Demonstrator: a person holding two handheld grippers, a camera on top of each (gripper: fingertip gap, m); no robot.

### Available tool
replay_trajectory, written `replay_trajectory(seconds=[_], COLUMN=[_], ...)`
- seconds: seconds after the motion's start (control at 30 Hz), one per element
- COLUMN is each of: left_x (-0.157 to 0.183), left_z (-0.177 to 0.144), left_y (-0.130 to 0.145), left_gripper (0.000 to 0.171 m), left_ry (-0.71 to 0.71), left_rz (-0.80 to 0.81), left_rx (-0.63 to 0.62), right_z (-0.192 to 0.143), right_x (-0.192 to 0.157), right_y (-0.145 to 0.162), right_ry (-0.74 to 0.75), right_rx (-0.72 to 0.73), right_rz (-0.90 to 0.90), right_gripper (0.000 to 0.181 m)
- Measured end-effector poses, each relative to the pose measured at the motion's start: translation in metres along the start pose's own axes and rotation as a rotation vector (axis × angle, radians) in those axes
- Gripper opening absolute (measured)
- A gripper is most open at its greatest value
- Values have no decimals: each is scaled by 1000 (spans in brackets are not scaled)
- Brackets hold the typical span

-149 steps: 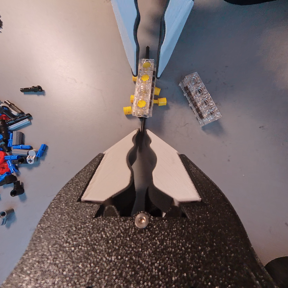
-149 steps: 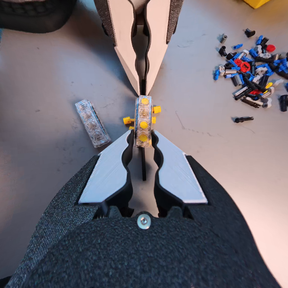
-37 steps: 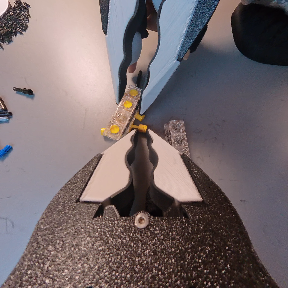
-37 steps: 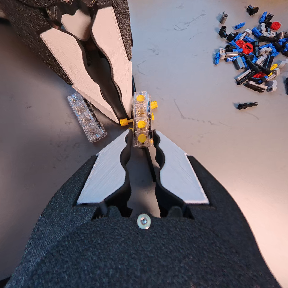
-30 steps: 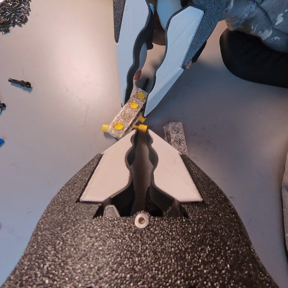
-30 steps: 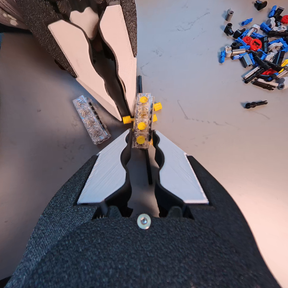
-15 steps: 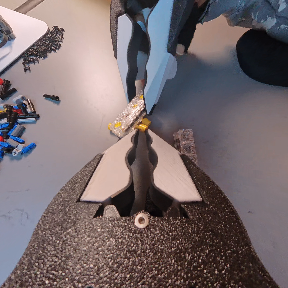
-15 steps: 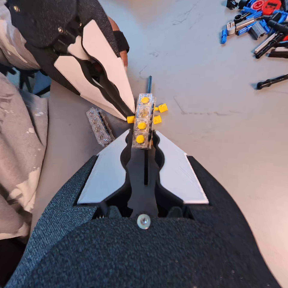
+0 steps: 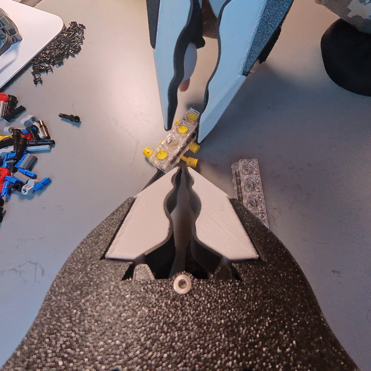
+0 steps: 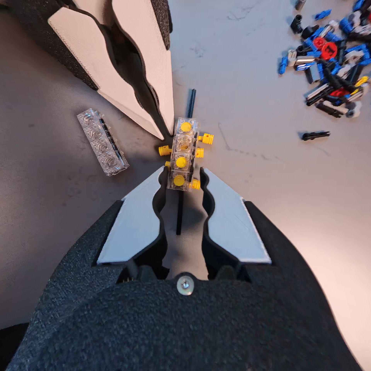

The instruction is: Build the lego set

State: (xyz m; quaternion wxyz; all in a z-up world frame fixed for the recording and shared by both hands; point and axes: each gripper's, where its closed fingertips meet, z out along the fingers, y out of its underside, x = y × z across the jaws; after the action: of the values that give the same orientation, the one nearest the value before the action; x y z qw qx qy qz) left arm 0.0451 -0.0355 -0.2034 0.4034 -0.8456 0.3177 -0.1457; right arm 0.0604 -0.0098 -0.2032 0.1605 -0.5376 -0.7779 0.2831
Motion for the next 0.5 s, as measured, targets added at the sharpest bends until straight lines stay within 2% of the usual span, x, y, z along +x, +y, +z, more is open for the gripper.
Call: replay_trajectory(seconds=[0.2, 0.3, 0.4, 0.5], left_x=[-1, -2, 4, 11], left_z=[-4, -8, -10, -13], left_y=[1, 2, 5, 14], left_gripper=[3, 4, 8, 10], left_ry=[10, 21, 73, 116], left_rz=[21, 20, 60, 169], left_rx=[-1, 2, -6, -28], right_z=[-5, 0, 0, -2], right_x=[-1, -1, -3, -2], right_y=[-8, -8, -8, -7], right_ry=[193, 240, 166, 14], right_rx=[-12, -22, 12, 88], right_rz=[-156, -185, -106, 43], right_gripper=[34, 24, 24, 23])
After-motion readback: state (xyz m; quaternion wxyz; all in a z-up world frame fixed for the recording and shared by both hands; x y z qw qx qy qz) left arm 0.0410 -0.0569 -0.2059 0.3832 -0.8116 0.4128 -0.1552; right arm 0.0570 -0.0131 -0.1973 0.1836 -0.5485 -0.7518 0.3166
